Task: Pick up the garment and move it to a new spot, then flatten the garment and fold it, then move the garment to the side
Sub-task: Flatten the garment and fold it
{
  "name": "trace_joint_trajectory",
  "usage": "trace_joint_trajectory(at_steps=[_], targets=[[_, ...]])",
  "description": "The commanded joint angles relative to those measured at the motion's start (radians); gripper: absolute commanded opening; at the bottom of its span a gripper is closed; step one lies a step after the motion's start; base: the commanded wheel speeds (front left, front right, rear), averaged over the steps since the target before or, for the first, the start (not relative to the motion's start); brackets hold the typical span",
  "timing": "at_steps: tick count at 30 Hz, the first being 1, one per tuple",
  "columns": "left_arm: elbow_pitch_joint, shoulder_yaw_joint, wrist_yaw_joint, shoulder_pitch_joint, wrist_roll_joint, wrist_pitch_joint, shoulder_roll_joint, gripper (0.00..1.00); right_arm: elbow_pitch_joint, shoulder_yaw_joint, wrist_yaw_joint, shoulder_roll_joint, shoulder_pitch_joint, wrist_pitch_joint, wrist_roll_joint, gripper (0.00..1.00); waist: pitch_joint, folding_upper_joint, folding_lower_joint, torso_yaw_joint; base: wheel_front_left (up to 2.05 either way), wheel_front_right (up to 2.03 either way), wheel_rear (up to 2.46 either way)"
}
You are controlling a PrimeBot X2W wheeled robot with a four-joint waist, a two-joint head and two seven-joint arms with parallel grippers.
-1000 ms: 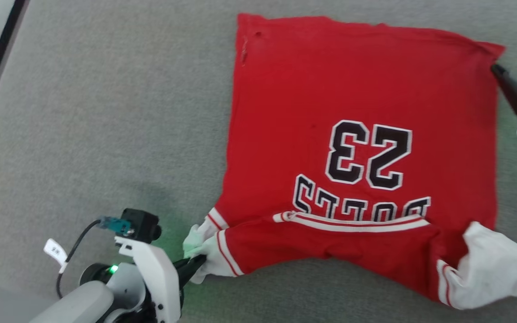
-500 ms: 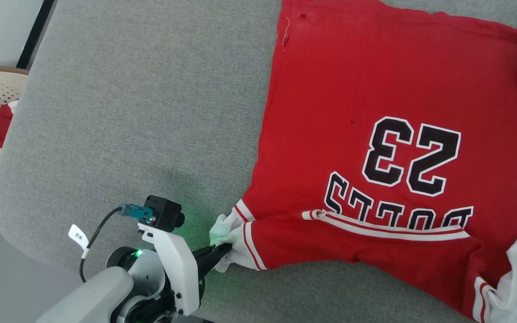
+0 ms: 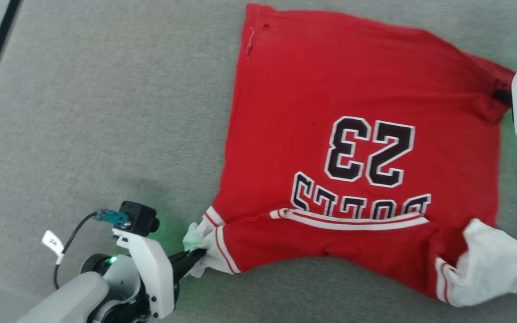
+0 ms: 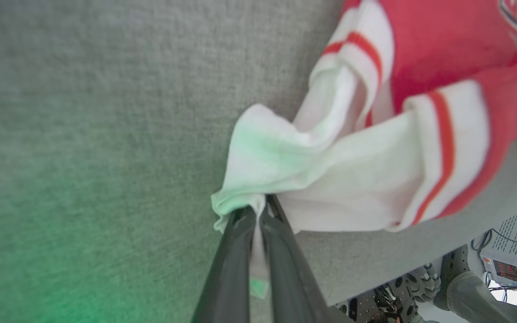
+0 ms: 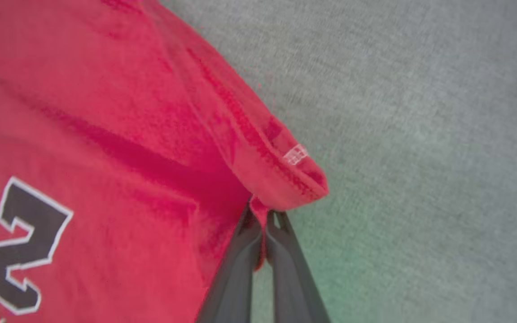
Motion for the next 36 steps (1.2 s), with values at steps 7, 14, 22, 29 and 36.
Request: trace_joint_trajectory(at_steps=[7,14,22,29,36], targets=[[0.023,0.057,0.083,-0.02,-0.017,-0.038,0.016,0.0,-0.276,0.019,0.0,-0.082,0.206,0.013,0.128,0.0,-0.065,-0.0001,0.0,-0.113,0.0,0.0,0.0],[-0.023,0.068,0.101,-0.002,-0.017,-0.029,0.056,0.0,-0.502,-0.075,0.0,-0.081,0.467,0.047,0.184,0.0,-0.094,-0.0001,0.0,-0.168,0.0,0.0,0.0],[-0.057,0.058,0.109,0.005,-0.02,-0.012,0.07,0.0,-0.654,-0.211,0.0,0.005,0.737,0.065,0.156,0.0,-0.101,-0.0001,0.0,-0.184,0.0,0.0,0.0],[-0.056,0.053,0.109,-0.008,-0.007,-0.007,0.067,0.0,-0.558,-0.244,-0.001,0.137,0.83,-0.081,0.038,0.39,-0.086,-0.0001,0.0,-0.179,0.0,0.0,0.0],[-0.045,0.055,0.104,-0.014,0.001,-0.022,0.057,0.0,-0.526,-0.243,-0.004,0.111,0.806,-0.173,-0.013,1.0,-0.085,-0.0001,0.0,-0.169,0.0,0.0,0.0]])
